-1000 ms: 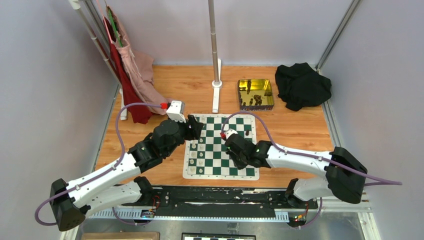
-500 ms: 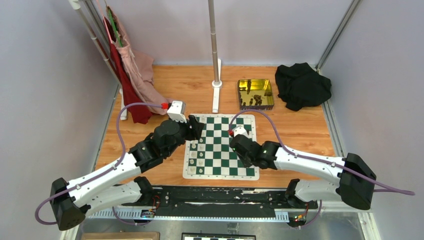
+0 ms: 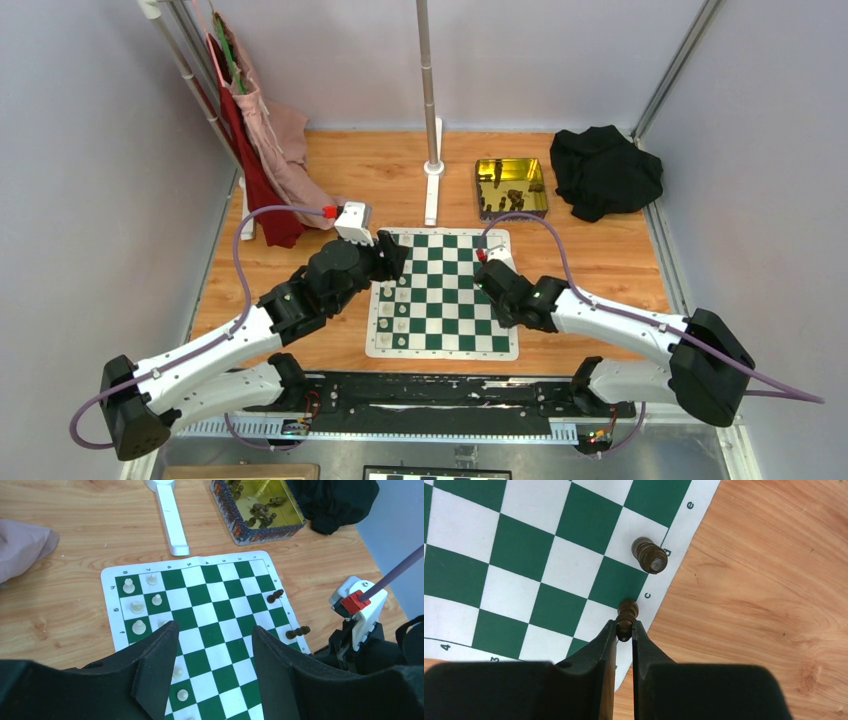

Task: Set up the chess pieces on the board
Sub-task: Move the chess piece to the chessboard.

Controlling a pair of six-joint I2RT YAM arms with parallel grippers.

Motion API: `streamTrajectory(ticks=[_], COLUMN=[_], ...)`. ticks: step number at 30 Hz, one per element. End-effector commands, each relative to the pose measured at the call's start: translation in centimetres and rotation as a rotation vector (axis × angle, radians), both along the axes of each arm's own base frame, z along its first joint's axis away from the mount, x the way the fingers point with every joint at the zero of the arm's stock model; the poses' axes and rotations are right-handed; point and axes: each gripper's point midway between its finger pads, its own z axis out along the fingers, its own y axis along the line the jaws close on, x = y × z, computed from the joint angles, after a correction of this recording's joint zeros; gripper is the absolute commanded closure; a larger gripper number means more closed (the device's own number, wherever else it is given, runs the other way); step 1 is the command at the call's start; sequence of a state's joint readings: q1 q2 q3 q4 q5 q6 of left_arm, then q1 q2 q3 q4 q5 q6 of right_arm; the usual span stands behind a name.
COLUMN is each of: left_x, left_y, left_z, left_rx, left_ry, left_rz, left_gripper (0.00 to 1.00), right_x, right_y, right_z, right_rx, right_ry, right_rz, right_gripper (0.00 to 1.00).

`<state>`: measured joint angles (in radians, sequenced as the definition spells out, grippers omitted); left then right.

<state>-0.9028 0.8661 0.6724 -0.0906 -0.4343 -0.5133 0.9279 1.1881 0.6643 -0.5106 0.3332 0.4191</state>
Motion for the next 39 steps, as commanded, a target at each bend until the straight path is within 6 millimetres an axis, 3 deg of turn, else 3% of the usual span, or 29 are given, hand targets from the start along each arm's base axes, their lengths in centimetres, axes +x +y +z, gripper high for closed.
streamTrajectory(ticks=[1,11,29,31,39], left_x=[0.0,0.1,0.1,0.1,0.1], left_y=[-0.5,-0.6,-0.8,-0.8,-0.8], left_z=[1.2,1.0,0.8,0.8,0.6], left_rx=[-0.045,-0.044,-0.042,-0.043,-0.041], left_ry=[-0.025,-0.022,-0.018,-0.017,-0.014], left_rz=[0.002,0.000,-0.003,-0.005,-0.004], left_gripper=[0.39,0.39,0.39,0.39,0.39], right_x=[0.4,0.9,1.2,1.2,1.1], right_y=[-0.1,0.7,0.3,0.3,0.1], right_z=[-0.2,0.1,-0.7,-0.9,-1.2], right_rx=[0.044,0.078,0.068,0.071,0.070], right_ry=[0.006,0.005,0.020,0.024,0.027], right_rz=[-0.024,-0.012,-0.028,-0.029,-0.035], right_gripper=[1.00,1.00,1.00,0.97,0.70])
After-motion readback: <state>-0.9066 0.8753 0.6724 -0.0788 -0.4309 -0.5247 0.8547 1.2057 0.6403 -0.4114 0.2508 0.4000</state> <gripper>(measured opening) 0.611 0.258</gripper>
